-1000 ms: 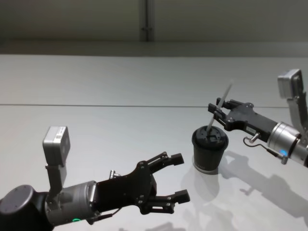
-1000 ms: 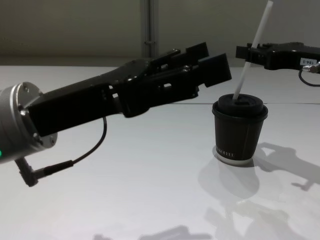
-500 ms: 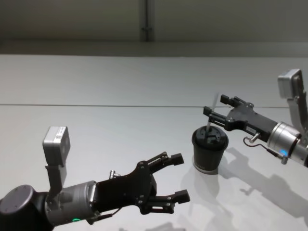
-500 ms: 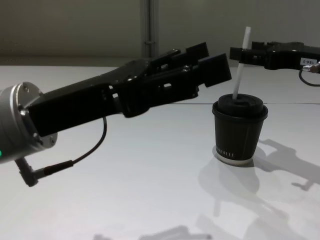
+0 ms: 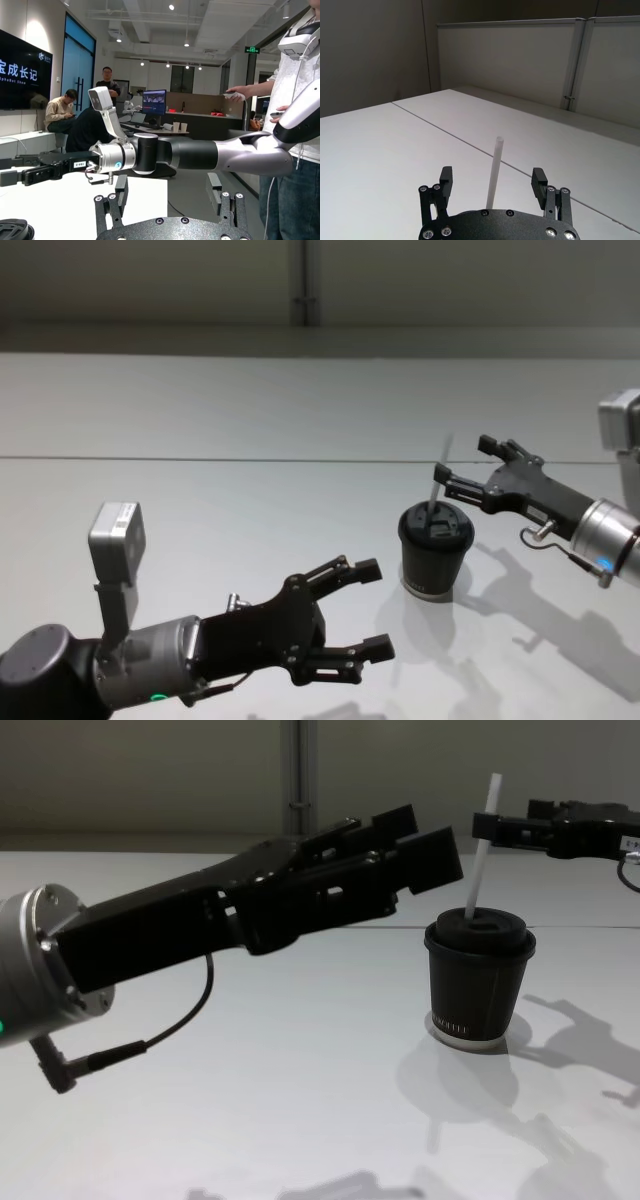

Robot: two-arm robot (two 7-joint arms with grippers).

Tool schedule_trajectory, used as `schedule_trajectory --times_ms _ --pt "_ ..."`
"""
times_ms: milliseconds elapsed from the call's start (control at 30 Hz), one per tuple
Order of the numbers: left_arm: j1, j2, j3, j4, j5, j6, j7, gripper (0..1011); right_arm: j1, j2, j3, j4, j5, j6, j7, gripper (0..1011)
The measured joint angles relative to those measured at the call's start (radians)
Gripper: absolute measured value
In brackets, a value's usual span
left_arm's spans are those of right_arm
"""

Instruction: Pick up the straw with one hand, pass it to the other hand, and insert it into the cup.

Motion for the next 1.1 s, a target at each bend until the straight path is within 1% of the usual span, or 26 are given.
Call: schedule_trajectory --times_ms 167,200,233,300,333,367,400,467,500,833,1100 --pt "0.000 0.000 0.000 0.000 0.000 0.000 0.000 1001 -0.038 0.018 0.031 -0.034 0.011 -0.016 -0.021 1001" --pt "0.000 0.000 0.000 0.000 0.000 0.000 0.000 1001 -0.038 0.018 0.031 -0.034 0.011 -0.016 -0.021 1001" --pt "0.000 0.000 0.000 0.000 0.000 0.000 0.000 1001 -0.054 0.023 0.043 -0.046 0.014 -0.023 -0.031 1001" --pt "0.000 0.000 0.000 0.000 0.000 0.000 0.000 1001 -0.068 0.027 0.054 -0.056 0.019 -0.028 -0.038 1001" --pt "0.000 0.000 0.000 0.000 0.000 0.000 0.000 1001 -0.084 0.032 0.067 -0.067 0.022 -0.034 -0.047 1001" --pt "0.000 0.000 0.000 0.000 0.000 0.000 0.000 1001 -0.089 0.033 0.071 -0.070 0.023 -0.035 -0.049 1001" --pt "0.000 0.000 0.000 0.000 0.000 0.000 0.000 1002 -0.105 0.037 0.084 -0.081 0.028 -0.042 -0.059 1001" --pt "0.000 0.000 0.000 0.000 0.000 0.000 0.000 1001 -0.119 0.040 0.096 -0.090 0.030 -0.048 -0.066 1001" --pt "0.000 0.000 0.000 0.000 0.000 0.000 0.000 1001 -0.134 0.043 0.108 -0.098 0.033 -0.055 -0.074 1001" --pt "0.000 0.000 0.000 0.000 0.000 0.000 0.000 1002 -0.237 0.050 0.183 -0.151 0.034 -0.103 -0.123 1001" --pt "0.000 0.000 0.000 0.000 0.000 0.000 0.000 1001 -0.234 0.050 0.181 -0.151 0.034 -0.103 -0.124 1001"
